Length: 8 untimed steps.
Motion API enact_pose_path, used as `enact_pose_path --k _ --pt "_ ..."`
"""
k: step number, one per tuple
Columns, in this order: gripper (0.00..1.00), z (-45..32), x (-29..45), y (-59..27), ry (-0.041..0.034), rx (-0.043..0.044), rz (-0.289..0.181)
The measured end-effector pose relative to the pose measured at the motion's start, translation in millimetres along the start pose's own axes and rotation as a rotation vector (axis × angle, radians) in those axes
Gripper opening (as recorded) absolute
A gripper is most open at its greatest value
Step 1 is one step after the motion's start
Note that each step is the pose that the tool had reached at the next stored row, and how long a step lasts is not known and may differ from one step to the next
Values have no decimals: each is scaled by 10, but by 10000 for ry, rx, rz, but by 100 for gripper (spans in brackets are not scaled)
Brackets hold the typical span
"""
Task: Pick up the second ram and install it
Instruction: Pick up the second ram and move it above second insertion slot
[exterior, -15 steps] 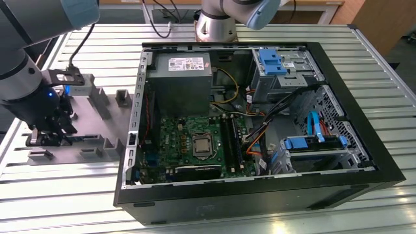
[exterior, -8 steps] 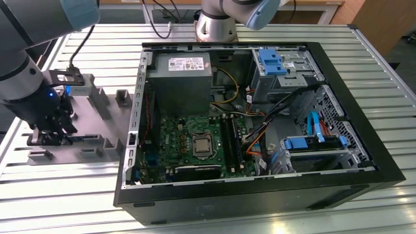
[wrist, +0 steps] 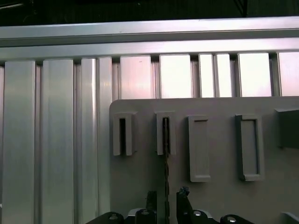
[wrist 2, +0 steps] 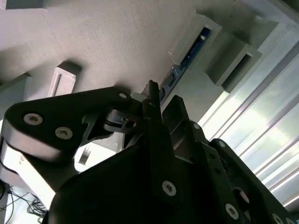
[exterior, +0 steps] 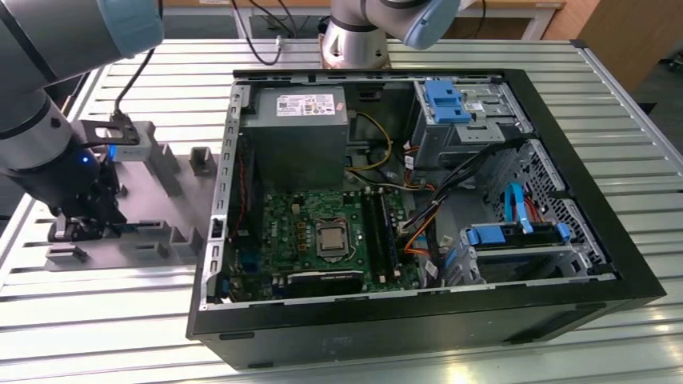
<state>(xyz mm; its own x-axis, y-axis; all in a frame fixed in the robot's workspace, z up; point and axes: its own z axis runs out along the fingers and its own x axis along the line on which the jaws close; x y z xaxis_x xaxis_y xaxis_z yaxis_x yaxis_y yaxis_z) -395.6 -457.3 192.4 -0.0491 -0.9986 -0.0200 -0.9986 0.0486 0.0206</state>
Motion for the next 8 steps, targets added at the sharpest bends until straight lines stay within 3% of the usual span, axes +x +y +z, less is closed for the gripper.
enact_pose_path --k 2,8 --pt "31 17 3 64 -4 36 1" --pt "31 21 2 69 -2 37 -1"
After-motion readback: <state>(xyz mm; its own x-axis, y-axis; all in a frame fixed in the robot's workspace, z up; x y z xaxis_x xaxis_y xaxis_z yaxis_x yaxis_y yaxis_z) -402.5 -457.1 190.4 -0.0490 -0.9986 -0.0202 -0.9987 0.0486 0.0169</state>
